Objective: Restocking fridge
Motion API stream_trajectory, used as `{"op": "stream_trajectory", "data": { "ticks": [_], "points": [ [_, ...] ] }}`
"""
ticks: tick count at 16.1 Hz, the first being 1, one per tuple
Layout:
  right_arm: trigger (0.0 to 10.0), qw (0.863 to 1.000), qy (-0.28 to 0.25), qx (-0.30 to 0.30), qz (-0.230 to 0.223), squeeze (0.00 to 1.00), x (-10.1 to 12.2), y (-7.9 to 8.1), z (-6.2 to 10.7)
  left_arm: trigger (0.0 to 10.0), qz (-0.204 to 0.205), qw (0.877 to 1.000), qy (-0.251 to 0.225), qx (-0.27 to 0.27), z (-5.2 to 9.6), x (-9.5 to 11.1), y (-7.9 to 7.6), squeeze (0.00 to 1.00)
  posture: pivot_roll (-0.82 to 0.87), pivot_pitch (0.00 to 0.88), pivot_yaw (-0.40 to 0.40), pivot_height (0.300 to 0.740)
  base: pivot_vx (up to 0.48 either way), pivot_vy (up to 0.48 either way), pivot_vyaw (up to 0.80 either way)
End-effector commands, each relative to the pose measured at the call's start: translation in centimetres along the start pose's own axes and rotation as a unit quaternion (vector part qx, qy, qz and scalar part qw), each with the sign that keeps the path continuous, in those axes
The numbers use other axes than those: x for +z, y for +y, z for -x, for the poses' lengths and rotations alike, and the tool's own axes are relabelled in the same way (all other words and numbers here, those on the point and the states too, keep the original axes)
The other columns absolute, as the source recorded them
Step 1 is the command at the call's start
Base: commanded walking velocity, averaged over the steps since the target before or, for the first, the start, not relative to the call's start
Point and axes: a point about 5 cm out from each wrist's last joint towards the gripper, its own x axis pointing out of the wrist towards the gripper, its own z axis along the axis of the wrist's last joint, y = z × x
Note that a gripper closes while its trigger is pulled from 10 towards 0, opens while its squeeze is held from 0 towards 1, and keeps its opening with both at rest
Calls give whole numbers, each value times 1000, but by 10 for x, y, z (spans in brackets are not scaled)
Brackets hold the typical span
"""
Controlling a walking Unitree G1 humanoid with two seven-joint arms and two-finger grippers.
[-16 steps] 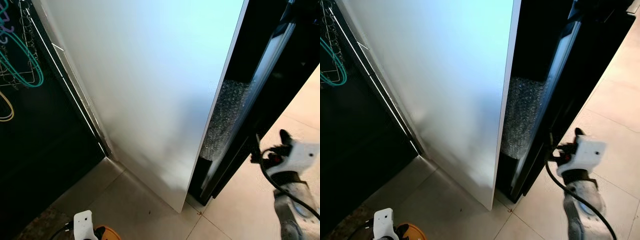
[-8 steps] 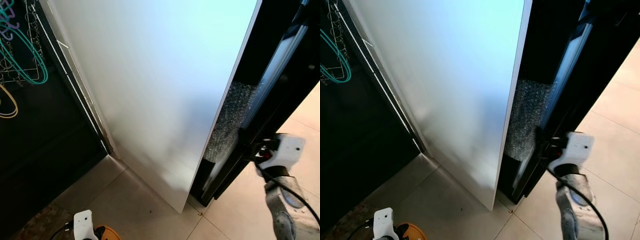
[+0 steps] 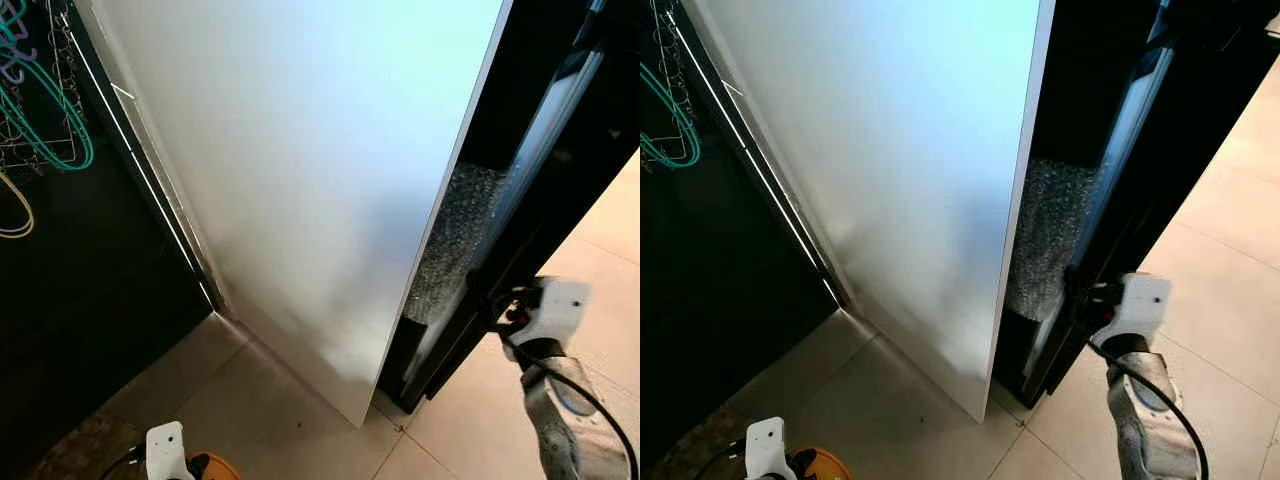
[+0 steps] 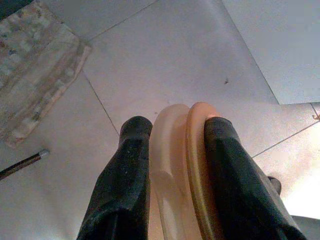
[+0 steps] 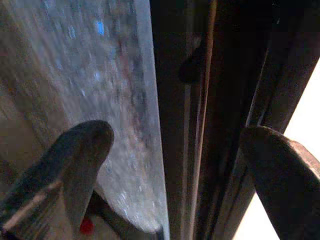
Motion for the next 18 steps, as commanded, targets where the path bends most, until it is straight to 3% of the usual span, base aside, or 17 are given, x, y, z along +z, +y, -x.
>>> {"op": "stream_trajectory", "data": {
  "ticks": [1,2,12,16,18],
  "points": [
    [10000,1000,3,-8,2,243,-4,-5,-2,10000,-8,1000,19,7,3,-10,5,0,-77,104,14,740,0,0,0],
    [10000,1000,6,-11,3,0,-5,-6,-3,10000,-8,1000,19,6,2,-10,5,0,-76,107,15,740,0,0,0],
    [10000,1000,-9,-12,9,0,-2,-20,-28,10000,-4,1000,17,8,3,-11,4,0,-71,109,12,740,0,0,0],
    [10000,1000,-16,-14,18,0,-3,-21,-30,10000,-6,1000,18,6,3,-11,4,0,-68,109,14,740,0,0,0],
    [10000,998,-21,-44,27,0,-5,-29,-26,10000,-8,1000,18,4,3,-11,3,0,-68,110,15,740,0,0,0]
  ]
}}
